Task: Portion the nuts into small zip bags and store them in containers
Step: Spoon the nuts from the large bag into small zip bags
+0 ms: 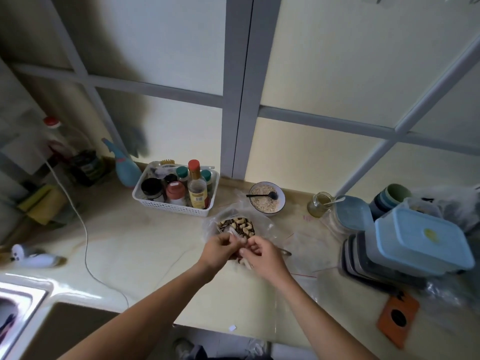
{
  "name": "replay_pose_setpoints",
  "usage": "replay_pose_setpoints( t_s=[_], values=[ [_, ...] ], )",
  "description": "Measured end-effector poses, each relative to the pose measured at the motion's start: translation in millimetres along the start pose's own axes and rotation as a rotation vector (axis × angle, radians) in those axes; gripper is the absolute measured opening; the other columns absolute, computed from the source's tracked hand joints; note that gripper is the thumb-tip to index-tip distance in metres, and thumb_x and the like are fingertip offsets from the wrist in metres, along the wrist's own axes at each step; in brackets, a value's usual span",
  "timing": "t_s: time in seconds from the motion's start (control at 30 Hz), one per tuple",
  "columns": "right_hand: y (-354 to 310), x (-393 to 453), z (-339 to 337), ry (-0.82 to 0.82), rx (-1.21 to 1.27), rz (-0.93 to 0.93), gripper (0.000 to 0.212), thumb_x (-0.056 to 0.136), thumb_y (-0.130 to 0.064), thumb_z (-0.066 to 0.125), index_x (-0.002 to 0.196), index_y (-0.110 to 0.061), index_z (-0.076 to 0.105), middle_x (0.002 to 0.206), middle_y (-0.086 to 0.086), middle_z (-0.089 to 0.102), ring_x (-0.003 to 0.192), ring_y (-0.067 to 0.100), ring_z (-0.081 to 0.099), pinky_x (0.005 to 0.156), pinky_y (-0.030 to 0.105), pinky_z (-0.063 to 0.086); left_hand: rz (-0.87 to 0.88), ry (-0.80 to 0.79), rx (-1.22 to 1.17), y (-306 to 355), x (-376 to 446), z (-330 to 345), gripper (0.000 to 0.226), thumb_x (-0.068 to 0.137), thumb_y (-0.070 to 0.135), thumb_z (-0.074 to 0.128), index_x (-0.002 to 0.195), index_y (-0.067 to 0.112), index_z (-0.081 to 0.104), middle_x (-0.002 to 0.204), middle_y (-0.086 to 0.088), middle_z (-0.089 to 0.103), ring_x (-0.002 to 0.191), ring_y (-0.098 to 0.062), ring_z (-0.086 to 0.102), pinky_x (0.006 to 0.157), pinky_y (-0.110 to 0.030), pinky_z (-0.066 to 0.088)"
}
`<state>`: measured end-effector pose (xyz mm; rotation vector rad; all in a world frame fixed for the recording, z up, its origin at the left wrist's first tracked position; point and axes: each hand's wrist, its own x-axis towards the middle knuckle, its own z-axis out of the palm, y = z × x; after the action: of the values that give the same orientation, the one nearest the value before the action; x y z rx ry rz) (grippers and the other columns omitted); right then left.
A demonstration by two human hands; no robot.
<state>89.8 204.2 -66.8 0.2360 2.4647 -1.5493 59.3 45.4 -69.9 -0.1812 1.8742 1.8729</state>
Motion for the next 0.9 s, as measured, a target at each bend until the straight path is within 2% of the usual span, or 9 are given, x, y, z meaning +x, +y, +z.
replay_pose_setpoints(
  t_s=[0.1,0.17,0.23,0.33,0.47,0.63,0.7,0.8,0.9],
  values=[
    [-0.1,0.1,-6.7,-0.001,0.124,0.155,0.013,0.092,-0.016,0.072,0.083,-0.008,0.067,0.080,0.004,0.074,0.072,0.008,0.065,0.068,0.018,0.049,0.054,-0.056,0.191,-1.9,0.9,-4.2,0.033,0.095,0.027,0.067,0.083,-0.004,0.062,0.075,-0.015,0.072,0.071,-0.029,0.070,0.066,-0.027,0.055],
    [1.0,-1.2,-7.8,0.031,0.093,0.179,0.015,0.093,-0.014,0.070,0.087,-0.002,0.069,0.083,0.010,0.075,0.072,0.009,0.065,0.068,0.019,0.049,0.061,-0.083,0.336,0.4,1.5,-2.8,0.030,0.096,0.030,0.066,0.088,0.001,0.067,0.074,-0.010,0.074,0.071,-0.023,0.073,0.066,-0.026,0.057],
    [1.0,-2.3,-3.5,0.087,0.016,0.177,0.014,0.094,-0.012,0.069,0.085,-0.001,0.070,0.075,0.003,0.073,0.066,0.007,0.064,0.063,0.016,0.048,0.054,-0.083,0.423,3.1,3.2,0.9,0.026,0.096,0.030,0.065,0.089,0.005,0.067,0.073,-0.005,0.075,0.067,-0.016,0.073,0.064,-0.025,0.057],
    [-2.4,-4.5,5.7,0.187,-0.145,0.103,0.015,0.092,-0.016,0.068,0.077,-0.012,0.070,0.067,-0.008,0.069,0.060,-0.001,0.060,0.055,0.012,0.044,0.017,-0.056,0.482,5.4,5.2,5.6,0.020,0.096,0.025,0.061,0.088,0.007,0.066,0.070,-0.004,0.075,0.060,-0.012,0.071,0.060,-0.023,0.054],
    [-1.3,-5.1,11.2,0.247,-0.364,-0.045,0.018,0.091,-0.026,0.066,0.075,-0.021,0.061,0.065,-0.006,0.065,0.060,0.009,0.060,0.052,0.025,0.044,-0.030,-0.049,0.542,5.7,4.8,8.3,0.019,0.095,0.019,0.054,0.084,0.007,0.063,0.077,-0.012,0.074,0.063,-0.016,0.072,0.059,-0.024,0.054],
    [0.4,2.4,6.3,0.069,-0.360,-0.124,0.007,0.094,-0.027,0.065,0.087,-0.025,0.063,0.080,-0.011,0.068,0.074,0.004,0.065,0.065,0.021,0.054,-0.044,-0.185,0.595,0.7,2.5,6.9,0.022,0.091,0.006,0.047,0.095,-0.001,0.067,0.075,-0.009,0.067,0.059,-0.016,0.068,0.051,-0.020,0.049],
    [0.7,4.0,3.3,0.035,-0.372,-0.144,0.008,0.095,-0.022,0.065,0.087,-0.021,0.063,0.078,-0.007,0.068,0.071,0.005,0.066,0.064,0.022,0.054,-0.051,-0.226,0.617,-1.4,1.1,7.9,0.021,0.090,0.005,0.046,0.090,-0.001,0.066,0.072,-0.007,0.065,0.059,-0.020,0.068,0.052,-0.020,0.048],
    [1.0,6.4,2.4,0.072,-0.493,-0.153,0.015,0.095,-0.019,0.061,0.080,-0.018,0.061,0.075,-0.001,0.067,0.068,0.015,0.062,0.062,0.035,0.052,-0.040,-0.201,0.680,-1.3,1.6,10.8,0.024,0.090,0.008,0.044,0.075,0.009,0.063,0.067,-0.002,0.063,0.055,-0.018,0.065,0.056,-0.023,0.051],
    [-2.1,10.0,3.3,0.154,-0.546,-0.141,0.019,0.095,-0.022,0.061,0.078,-0.016,0.059,0.078,0.004,0.069,0.072,0.022,0.062,0.060,0.029,0.038,-0.005,-0.139,0.730,-0.7,4.8,12.8,0.026,0.088,0.015,0.045,0.066,0.016,0.059,0.065,-0.001,0.064,0.056,-0.019,0.065,0.059,-0.028,0.052]
  ],
)
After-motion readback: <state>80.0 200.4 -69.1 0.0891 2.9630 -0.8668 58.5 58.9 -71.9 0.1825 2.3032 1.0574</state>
